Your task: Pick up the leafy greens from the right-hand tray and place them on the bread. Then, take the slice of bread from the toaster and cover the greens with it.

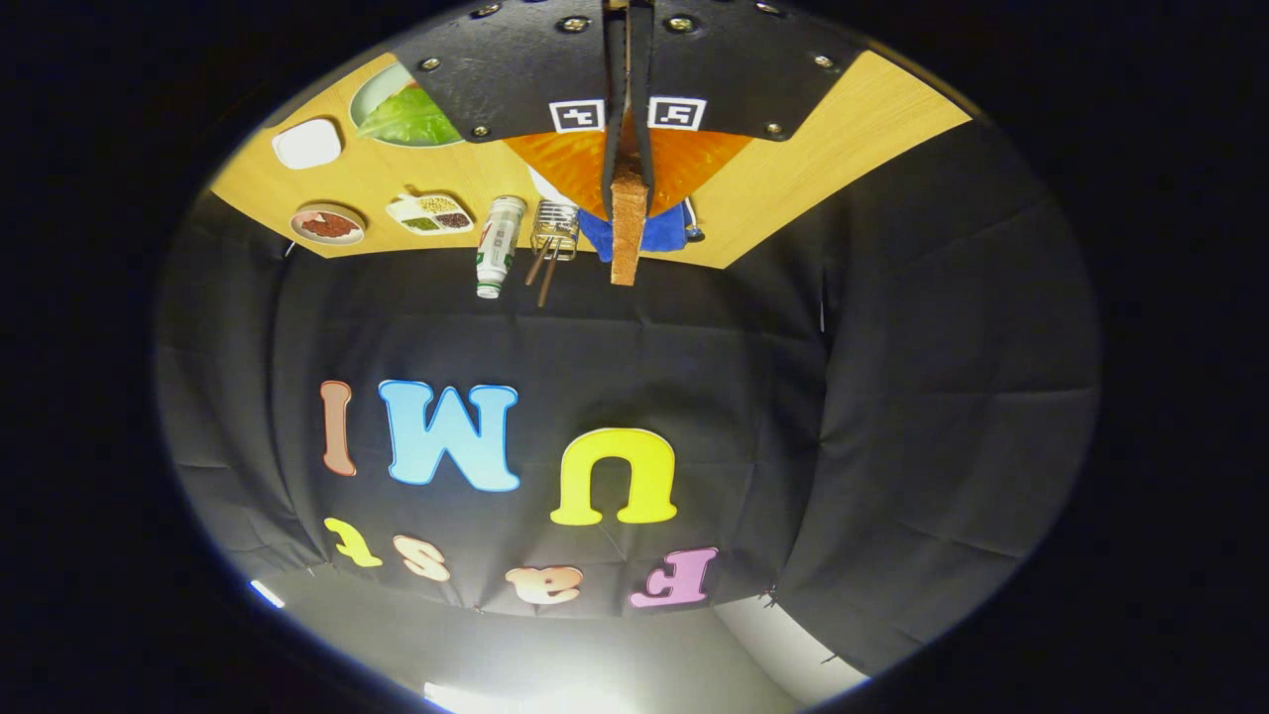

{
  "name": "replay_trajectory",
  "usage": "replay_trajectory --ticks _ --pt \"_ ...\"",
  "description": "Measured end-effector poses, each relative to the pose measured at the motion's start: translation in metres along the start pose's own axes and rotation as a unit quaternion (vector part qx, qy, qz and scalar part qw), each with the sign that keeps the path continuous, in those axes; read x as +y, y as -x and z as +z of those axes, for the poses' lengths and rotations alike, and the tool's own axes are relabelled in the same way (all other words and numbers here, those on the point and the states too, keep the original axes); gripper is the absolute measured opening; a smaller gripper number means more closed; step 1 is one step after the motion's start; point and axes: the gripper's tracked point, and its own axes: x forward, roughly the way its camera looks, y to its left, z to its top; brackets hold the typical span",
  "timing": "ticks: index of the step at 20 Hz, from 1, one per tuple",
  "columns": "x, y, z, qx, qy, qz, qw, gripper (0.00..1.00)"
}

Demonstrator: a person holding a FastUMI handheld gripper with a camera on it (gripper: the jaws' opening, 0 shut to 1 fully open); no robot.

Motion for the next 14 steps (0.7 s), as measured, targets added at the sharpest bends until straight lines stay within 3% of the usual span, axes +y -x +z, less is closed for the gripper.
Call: replay_trajectory --ticks 5,8,14 --pt "-0.025 0.016 0.031 -0.037 -0.004 -0.022 0.999 0.02" --pt "-0.046 0.02 0.022 -0.025 -0.004 -0.024 0.999 0.02" --pt "-0.117 0.013 -0.006 0.008 -0.003 -0.069 0.998 0.02"
